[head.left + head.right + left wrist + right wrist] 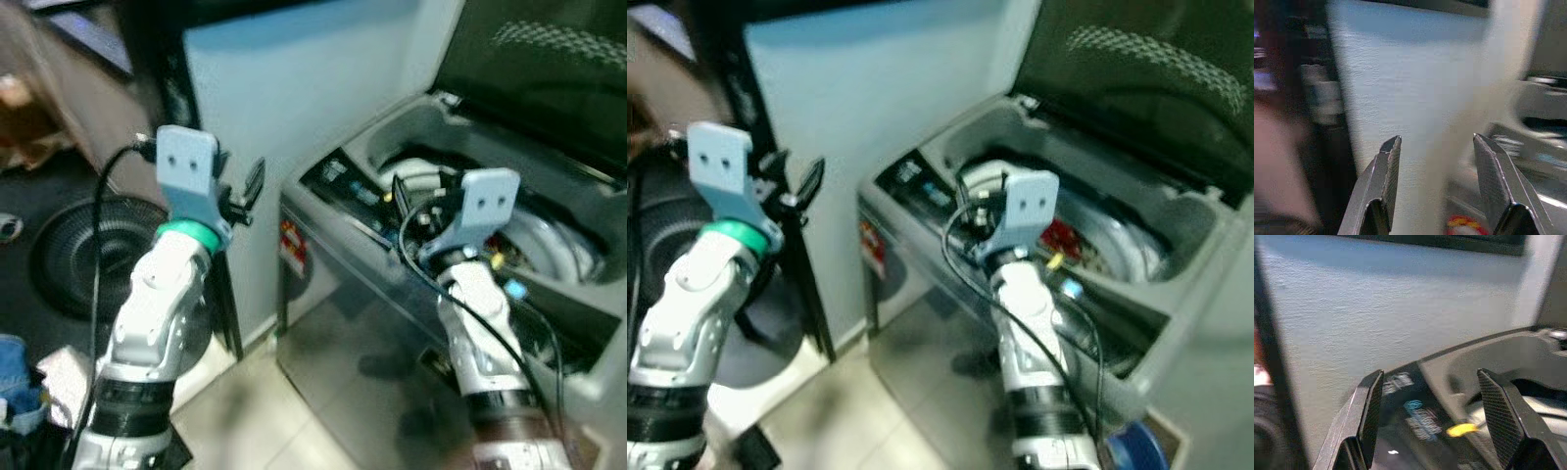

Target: Clothes washing

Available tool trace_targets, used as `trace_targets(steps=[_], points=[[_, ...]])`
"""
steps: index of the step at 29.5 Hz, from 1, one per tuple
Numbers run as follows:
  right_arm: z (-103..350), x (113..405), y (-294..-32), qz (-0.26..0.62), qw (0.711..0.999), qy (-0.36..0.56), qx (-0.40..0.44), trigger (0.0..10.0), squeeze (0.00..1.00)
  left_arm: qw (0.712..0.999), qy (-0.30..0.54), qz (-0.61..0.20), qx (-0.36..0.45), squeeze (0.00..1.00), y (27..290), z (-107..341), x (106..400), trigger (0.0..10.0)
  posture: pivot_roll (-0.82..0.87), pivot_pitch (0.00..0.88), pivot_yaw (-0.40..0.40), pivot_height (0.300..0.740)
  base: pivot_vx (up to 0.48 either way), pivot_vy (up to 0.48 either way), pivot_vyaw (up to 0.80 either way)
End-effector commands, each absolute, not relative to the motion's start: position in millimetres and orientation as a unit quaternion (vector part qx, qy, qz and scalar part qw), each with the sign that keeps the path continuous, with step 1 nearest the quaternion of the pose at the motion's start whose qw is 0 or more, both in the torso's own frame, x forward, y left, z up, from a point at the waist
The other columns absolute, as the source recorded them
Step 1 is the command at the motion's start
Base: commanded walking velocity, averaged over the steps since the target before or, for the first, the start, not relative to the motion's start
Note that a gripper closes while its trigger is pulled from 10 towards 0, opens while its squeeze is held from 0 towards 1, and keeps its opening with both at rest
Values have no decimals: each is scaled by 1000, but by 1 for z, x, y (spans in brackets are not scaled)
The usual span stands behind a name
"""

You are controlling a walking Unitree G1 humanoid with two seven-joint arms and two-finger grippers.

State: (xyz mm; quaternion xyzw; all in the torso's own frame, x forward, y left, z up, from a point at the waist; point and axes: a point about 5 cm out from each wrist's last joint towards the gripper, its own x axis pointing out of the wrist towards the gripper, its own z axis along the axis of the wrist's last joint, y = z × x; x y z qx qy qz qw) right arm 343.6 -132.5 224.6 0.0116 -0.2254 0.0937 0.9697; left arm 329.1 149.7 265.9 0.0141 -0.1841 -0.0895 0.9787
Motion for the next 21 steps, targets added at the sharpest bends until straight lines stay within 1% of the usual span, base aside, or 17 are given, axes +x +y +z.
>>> trace_targets(steps=[1, 14, 18, 20, 21], points=[[219, 343, -136, 90, 972, -215, 15, 10000, 0, 979, -178, -94, 15, 0, 147, 262, 328, 10000, 90, 30, 4, 740, 0, 0, 800], [218, 344, -135, 93, 972, -214, 15, 10000, 0, 980, -175, -92, 24, 0, 149, 260, 329, 10000, 91, 20, 8, 740, 0, 0, 800], [208, 344, -136, 93, 976, -197, 13, 10000, 0, 983, -157, -93, 35, 0, 150, 247, 327, 10000, 89, 17, 10, 740, 0, 0, 800], [181, 344, -139, 88, 984, -155, 5, 10000, 0, 988, -120, -84, 40, 0, 154, 220, 325, 10000, 85, 18, 8, 740, 0, 0, 800], [181, 344, -139, 88, 984, -155, 5, 10000, 0, 988, -120, -84, 40, 0, 154, 220, 325, 10000, 85, 18, 8, 740, 0, 0, 800]])
